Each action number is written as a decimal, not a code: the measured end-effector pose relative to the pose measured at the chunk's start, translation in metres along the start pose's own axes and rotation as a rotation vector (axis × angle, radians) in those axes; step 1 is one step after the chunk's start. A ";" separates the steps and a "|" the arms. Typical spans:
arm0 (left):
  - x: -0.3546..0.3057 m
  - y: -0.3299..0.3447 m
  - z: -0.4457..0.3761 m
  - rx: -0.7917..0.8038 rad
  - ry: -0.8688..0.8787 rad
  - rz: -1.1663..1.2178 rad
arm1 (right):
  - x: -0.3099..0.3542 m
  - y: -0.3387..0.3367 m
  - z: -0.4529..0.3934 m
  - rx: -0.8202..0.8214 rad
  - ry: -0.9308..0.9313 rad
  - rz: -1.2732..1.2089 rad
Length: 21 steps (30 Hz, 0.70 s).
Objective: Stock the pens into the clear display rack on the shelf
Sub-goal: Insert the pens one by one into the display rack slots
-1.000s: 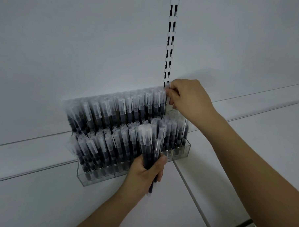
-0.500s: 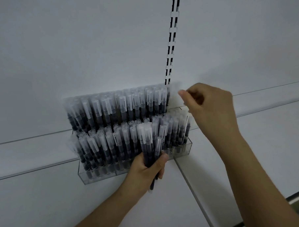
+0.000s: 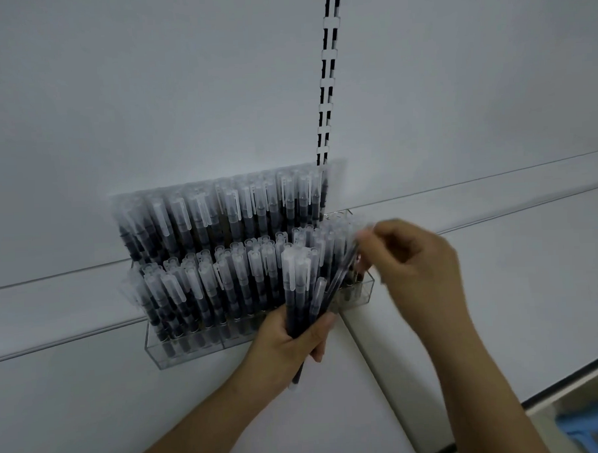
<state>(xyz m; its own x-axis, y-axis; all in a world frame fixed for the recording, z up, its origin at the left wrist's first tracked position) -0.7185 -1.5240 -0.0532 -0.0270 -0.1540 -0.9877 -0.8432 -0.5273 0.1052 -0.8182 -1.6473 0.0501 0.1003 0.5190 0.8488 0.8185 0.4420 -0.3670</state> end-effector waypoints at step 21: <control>0.001 -0.009 -0.001 -0.086 0.005 -0.032 | 0.020 0.011 -0.079 -0.107 -0.256 0.085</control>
<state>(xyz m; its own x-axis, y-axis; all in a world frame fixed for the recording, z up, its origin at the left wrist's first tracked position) -0.7099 -1.5204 -0.0553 0.0020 -0.1399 -0.9902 -0.7945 -0.6015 0.0834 -0.7631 -1.6900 0.0931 0.0363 0.7250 0.6877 0.8696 0.3162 -0.3792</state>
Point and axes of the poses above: each hand's wrist, its own z-axis away from the middle knuckle, its own y-axis out of the palm, x = y × z, the point moved 5 cm from there along -z, towards the middle knuckle, and after that the axes turned 6 degrees about z, right-handed, at the moved point
